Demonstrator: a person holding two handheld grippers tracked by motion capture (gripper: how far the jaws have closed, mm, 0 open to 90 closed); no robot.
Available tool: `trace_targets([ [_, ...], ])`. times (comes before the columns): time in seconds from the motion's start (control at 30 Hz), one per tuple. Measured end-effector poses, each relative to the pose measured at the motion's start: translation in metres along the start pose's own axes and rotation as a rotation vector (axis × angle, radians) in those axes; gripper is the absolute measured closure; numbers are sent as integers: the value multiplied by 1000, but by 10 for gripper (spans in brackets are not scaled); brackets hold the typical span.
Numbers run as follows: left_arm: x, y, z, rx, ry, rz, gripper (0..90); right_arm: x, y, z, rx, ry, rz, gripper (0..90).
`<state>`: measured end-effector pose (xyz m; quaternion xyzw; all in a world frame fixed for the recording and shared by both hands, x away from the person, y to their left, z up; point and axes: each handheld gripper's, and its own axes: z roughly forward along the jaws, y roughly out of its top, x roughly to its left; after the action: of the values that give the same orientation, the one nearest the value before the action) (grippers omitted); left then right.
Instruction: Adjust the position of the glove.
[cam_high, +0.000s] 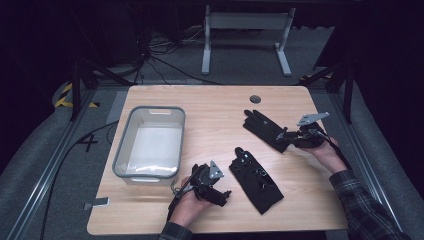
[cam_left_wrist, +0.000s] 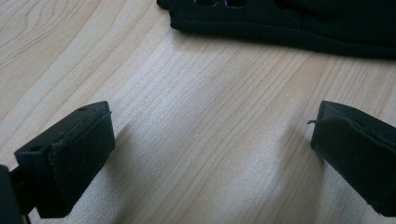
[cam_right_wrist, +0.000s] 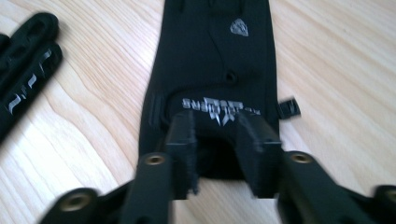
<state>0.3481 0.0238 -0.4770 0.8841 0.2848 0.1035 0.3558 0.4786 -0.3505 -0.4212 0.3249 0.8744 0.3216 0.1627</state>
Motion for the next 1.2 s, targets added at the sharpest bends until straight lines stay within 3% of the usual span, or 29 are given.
trace_targets([
  [0.4,0,0,0,-2,0,1,0,-2,27,27,10,1,3,370],
  [0.63,0,0,0,-1,0,1,0,-8,43,46,1,15,29,299],
  [1.0,0,0,0,-1,0,1,0,-12,39,73,44,17,31,228],
  [1.1,0,0,0,-1,0,1,0,-10,38,74,42,11,5,281],
  [1.2,0,0,0,-1,0,1,0,-10,38,73,41,27,17,307],
])
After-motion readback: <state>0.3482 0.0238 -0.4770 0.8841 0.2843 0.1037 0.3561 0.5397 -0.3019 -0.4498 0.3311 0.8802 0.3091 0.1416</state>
